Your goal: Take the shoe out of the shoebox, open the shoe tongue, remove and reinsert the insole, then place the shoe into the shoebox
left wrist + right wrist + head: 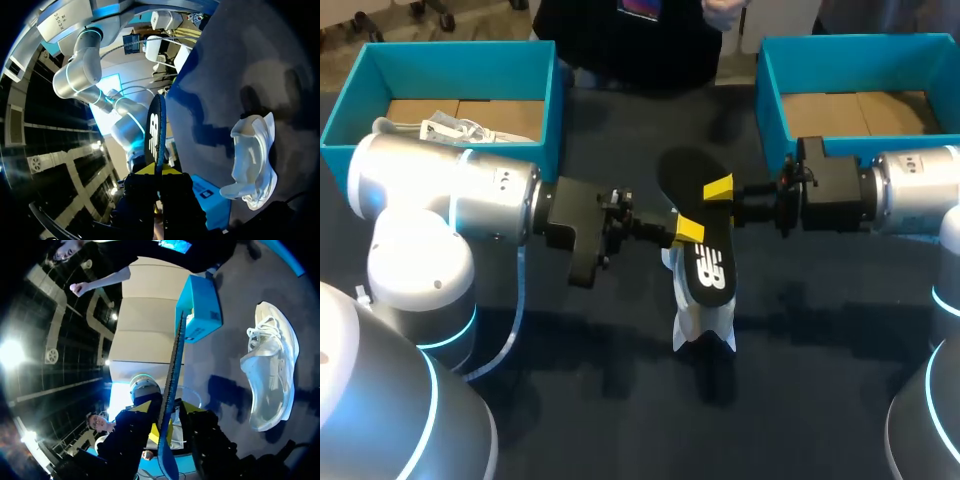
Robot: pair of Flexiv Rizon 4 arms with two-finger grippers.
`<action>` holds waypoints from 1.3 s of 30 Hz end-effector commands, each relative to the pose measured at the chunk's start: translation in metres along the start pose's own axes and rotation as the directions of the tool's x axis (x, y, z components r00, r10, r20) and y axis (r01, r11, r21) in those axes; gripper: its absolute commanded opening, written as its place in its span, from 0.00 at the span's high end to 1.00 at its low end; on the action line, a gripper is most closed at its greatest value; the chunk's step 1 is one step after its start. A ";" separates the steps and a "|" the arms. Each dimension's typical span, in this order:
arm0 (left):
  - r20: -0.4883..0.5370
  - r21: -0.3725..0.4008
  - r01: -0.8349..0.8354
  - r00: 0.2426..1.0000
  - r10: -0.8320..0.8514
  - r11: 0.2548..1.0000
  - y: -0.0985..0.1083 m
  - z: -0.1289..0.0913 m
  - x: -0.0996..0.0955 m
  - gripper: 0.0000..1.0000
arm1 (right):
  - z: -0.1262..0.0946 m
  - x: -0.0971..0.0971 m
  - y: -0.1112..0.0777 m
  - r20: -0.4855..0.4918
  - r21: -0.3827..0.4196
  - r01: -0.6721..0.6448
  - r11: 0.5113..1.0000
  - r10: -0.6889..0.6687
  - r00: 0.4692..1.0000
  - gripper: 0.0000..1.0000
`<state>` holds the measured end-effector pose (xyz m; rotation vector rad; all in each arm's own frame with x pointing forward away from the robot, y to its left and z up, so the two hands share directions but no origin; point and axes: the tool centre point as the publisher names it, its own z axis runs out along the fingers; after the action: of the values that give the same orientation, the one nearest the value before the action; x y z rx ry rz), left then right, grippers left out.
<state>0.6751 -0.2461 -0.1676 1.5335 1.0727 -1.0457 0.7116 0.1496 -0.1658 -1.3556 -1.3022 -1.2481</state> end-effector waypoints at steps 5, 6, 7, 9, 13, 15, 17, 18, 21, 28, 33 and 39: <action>0.001 0.001 -0.001 1.000 0.001 1.000 0.002 0.005 0.003 1.00 | 0.004 -0.001 0.001 -0.005 0.003 0.004 1.000 -0.004 1.000 0.88; 0.000 0.005 -0.008 1.000 0.008 1.000 0.004 0.005 0.003 1.00 | 0.004 -0.001 0.001 -0.006 0.005 0.005 1.000 -0.005 1.000 0.88; -0.001 0.006 -0.010 1.000 0.010 1.000 0.005 0.005 0.003 1.00 | 0.005 -0.001 0.001 -0.007 0.007 0.005 1.000 -0.005 1.000 0.88; 0.000 0.010 -0.014 1.000 0.014 1.000 0.008 0.005 0.002 1.00 | 0.006 -0.002 0.000 -0.008 0.009 0.005 1.000 -0.005 1.000 0.93; 0.001 0.016 -0.021 1.000 0.021 1.000 0.011 0.005 0.001 1.00 | 0.007 -0.003 0.000 -0.012 0.011 0.006 1.000 -0.006 1.000 0.99; -0.002 0.024 -0.021 1.000 0.021 0.999 0.012 0.005 0.001 1.00 | 0.008 -0.004 0.000 -0.014 0.011 0.007 1.000 -0.007 1.000 1.00; -0.002 0.025 -0.012 1.000 0.012 1.000 0.013 0.004 0.002 1.00 | 0.008 -0.004 0.000 -0.014 0.010 0.009 1.000 -0.009 1.000 1.00; -0.003 0.026 -0.012 1.000 0.012 1.000 0.013 0.003 0.002 1.00 | 0.008 -0.004 0.001 -0.013 0.009 0.010 1.000 -0.009 1.000 1.00; -0.007 0.021 -0.013 1.000 0.013 1.000 0.014 0.000 0.000 0.35 | 0.007 -0.006 0.001 -0.011 0.004 0.008 1.000 -0.008 1.000 1.00; -0.060 0.025 0.016 0.998 -0.015 1.000 0.015 -0.020 0.003 0.00 | 0.000 -0.011 0.002 0.000 -0.014 0.000 1.000 0.000 1.000 1.00; -0.109 0.006 0.041 0.993 -0.040 0.999 0.019 -0.035 0.008 0.00 | -0.002 -0.016 0.004 0.006 -0.019 -0.011 1.000 0.011 1.000 1.00; -0.180 -0.031 0.072 0.981 -0.077 0.997 0.026 -0.046 0.004 0.00 | -0.002 -0.022 0.006 0.006 -0.027 -0.022 0.999 0.022 1.000 1.00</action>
<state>0.7085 -0.2125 -0.1664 1.5884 1.2210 -0.9904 0.7188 0.1429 -0.1839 -1.3872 -1.2798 -1.2489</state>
